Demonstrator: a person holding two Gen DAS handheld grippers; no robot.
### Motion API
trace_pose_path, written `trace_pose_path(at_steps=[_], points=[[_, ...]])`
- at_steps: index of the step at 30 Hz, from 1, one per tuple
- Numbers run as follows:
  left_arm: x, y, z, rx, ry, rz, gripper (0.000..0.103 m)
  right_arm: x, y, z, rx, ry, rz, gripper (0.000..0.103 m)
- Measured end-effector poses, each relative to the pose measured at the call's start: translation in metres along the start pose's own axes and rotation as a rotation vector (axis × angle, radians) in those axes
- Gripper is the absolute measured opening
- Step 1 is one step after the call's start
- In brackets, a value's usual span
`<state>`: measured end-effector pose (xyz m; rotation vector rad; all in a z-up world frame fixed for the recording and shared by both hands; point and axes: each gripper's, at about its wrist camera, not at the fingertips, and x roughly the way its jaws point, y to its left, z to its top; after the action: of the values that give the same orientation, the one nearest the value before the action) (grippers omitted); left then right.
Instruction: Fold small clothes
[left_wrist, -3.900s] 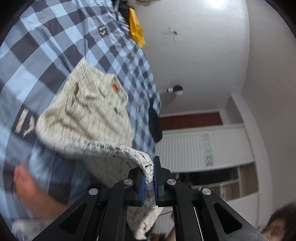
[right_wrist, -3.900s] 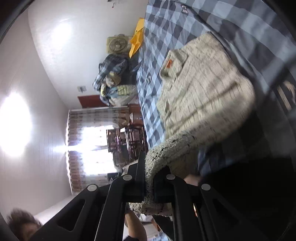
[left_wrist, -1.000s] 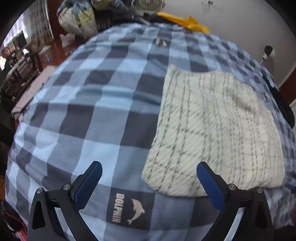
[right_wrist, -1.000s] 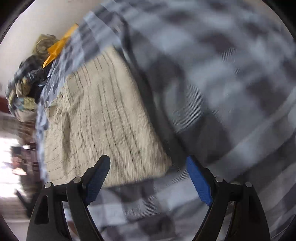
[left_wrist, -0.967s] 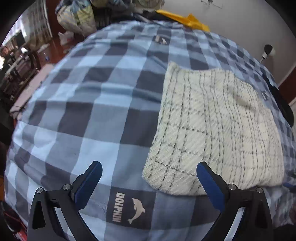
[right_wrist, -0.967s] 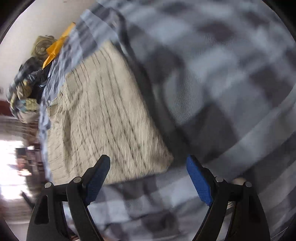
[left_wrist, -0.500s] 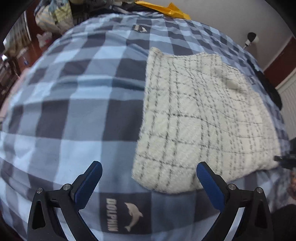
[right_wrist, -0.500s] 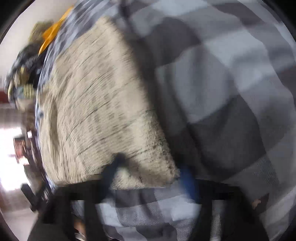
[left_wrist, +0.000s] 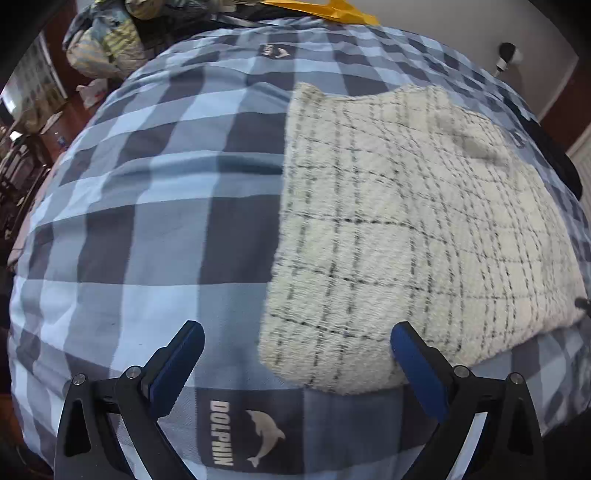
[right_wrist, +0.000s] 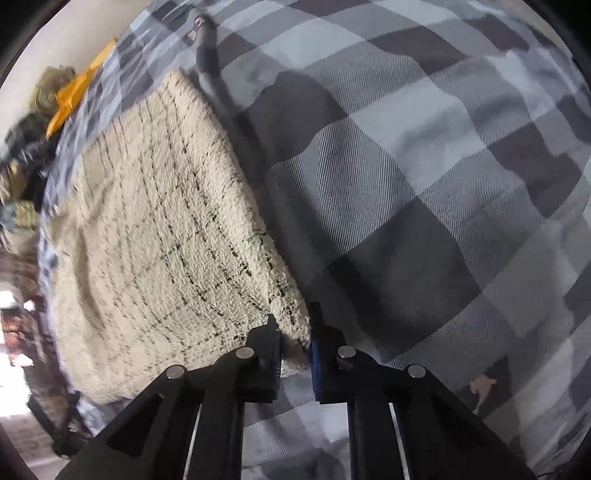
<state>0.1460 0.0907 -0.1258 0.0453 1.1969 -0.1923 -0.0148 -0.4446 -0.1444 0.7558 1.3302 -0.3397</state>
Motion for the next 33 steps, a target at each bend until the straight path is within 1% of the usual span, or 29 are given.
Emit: trace_pose_path(at_steps=[1, 3, 4, 5, 6, 7, 8, 9, 10, 11, 14, 16, 18, 19, 20, 22, 23, 24, 26, 28, 30, 31, 33], points=[[0.001, 0.002, 0.000, -0.009, 0.002, 0.005, 0.102, 0.001, 0.004, 0.000, -0.017, 0.001, -0.014, 0.009], [0.005, 0.010, -0.001, -0.041, 0.024, -0.031, 0.102, -0.001, 0.009, -0.001, -0.022, -0.009, -0.035, 0.012], [0.008, 0.013, -0.002, -0.059, 0.038, -0.058, 0.101, -0.005, 0.013, -0.002, -0.023, -0.026, -0.084, 0.019], [0.012, 0.016, -0.004, -0.083, 0.055, -0.097, 0.098, -0.010, 0.017, -0.004, -0.024, -0.055, -0.148, 0.025], [0.014, 0.017, -0.005, -0.093, 0.069, -0.126, 0.085, -0.015, 0.023, -0.005, -0.029, -0.083, -0.196, 0.040], [0.016, 0.017, -0.005, -0.103, 0.083, -0.159, 0.063, -0.023, 0.030, -0.008, -0.043, -0.137, -0.259, 0.050], [0.018, 0.017, -0.005, -0.118, 0.098, -0.192, 0.048, -0.033, 0.038, -0.010, -0.060, -0.202, -0.312, 0.052], [0.018, 0.018, -0.005, -0.129, 0.098, -0.191, 0.043, -0.039, 0.043, -0.013, -0.072, -0.241, -0.338, 0.053], [0.017, 0.020, -0.004, -0.148, 0.086, -0.195, 0.029, -0.046, 0.051, -0.015, -0.088, -0.290, -0.357, 0.054], [0.016, 0.021, -0.005, -0.167, 0.086, -0.208, 0.021, -0.050, 0.057, -0.017, -0.098, -0.320, -0.353, 0.055], [0.016, 0.035, -0.008, -0.281, 0.111, -0.264, 0.015, -0.060, 0.071, -0.023, -0.120, -0.377, -0.308, 0.056], [0.016, 0.037, -0.014, -0.289, 0.140, -0.268, 0.012, -0.066, 0.071, -0.029, -0.131, -0.390, -0.268, 0.056], [0.015, 0.034, -0.018, -0.266, 0.152, -0.255, 0.009, -0.068, 0.066, -0.034, -0.147, -0.378, -0.223, 0.056], [0.014, 0.033, -0.019, -0.256, 0.152, -0.248, 0.008, -0.068, 0.058, -0.033, -0.155, -0.367, -0.215, 0.056], [0.011, 0.034, -0.019, -0.259, 0.145, -0.235, 0.008, -0.065, 0.059, -0.032, -0.165, -0.352, -0.215, 0.056], [0.006, 0.038, -0.018, -0.289, 0.127, -0.207, 0.006, -0.061, 0.062, -0.029, -0.180, -0.345, -0.219, 0.056], [0.004, 0.041, -0.019, -0.294, 0.109, -0.127, 0.005, -0.062, 0.065, -0.032, -0.187, -0.348, -0.220, 0.056], [0.003, 0.044, -0.018, -0.288, 0.100, -0.105, 0.005, -0.063, 0.066, -0.033, -0.195, -0.352, -0.222, 0.056], [0.009, 0.051, -0.021, -0.325, 0.133, -0.152, 0.005, -0.064, 0.071, -0.036, -0.211, -0.361, -0.219, 0.056], [0.009, 0.052, -0.023, -0.329, 0.133, -0.168, 0.006, -0.066, 0.072, -0.037, -0.213, -0.363, -0.205, 0.056], [0.001, 0.045, -0.021, -0.295, 0.104, -0.156, 0.006, -0.066, 0.072, -0.036, -0.195, -0.347, -0.166, 0.056], [-0.004, 0.045, -0.021, -0.291, 0.091, -0.146, 0.006, -0.065, 0.071, -0.034, -0.166, -0.329, -0.122, 0.056], [-0.012, 0.043, -0.017, -0.306, 0.089, -0.124, 0.007, -0.062, 0.071, -0.033, -0.110, -0.310, -0.059, 0.056]])
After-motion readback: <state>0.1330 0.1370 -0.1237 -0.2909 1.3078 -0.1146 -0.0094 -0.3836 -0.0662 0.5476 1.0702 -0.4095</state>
